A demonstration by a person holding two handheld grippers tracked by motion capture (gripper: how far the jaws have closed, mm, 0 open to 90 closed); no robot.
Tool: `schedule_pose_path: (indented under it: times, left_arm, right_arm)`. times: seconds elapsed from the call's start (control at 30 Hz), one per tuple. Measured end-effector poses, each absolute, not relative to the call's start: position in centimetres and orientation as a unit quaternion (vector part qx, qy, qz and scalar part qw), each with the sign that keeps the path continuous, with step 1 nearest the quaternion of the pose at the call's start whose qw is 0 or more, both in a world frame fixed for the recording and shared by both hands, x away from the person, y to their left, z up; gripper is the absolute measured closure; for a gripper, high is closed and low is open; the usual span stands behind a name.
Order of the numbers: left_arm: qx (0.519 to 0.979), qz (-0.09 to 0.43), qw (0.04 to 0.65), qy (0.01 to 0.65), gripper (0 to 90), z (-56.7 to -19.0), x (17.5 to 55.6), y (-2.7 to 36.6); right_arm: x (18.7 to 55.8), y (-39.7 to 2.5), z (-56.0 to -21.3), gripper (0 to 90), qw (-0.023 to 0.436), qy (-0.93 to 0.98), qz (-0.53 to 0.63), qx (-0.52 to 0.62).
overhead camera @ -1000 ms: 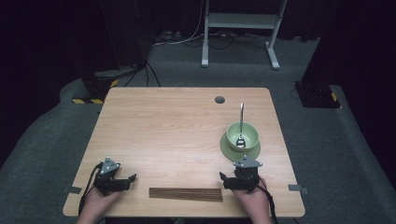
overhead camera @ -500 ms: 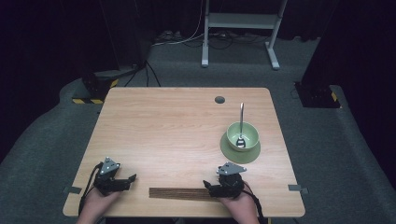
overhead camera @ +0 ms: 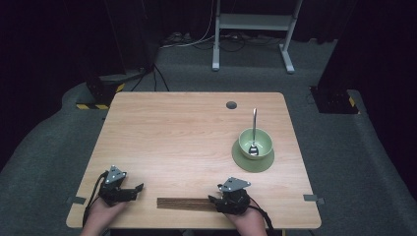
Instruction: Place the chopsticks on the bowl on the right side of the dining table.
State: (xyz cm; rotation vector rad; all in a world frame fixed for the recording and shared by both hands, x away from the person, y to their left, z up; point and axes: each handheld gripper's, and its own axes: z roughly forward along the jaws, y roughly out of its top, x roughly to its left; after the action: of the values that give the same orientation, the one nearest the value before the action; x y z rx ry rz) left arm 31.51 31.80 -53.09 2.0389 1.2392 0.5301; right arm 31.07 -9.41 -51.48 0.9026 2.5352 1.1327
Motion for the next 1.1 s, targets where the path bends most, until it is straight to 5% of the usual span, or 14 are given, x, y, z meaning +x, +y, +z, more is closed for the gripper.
schedule_pose_path:
  times: [1.1]
  left_arm:
    - [0.785, 0.204, 0.343, 0.474, 14.5, -53.1, 31.5, 31.8]
  right_arm:
    - [31.9, -11.2, -52.1, 68.8, 0.134, 0.87, 0.36, 0.31]
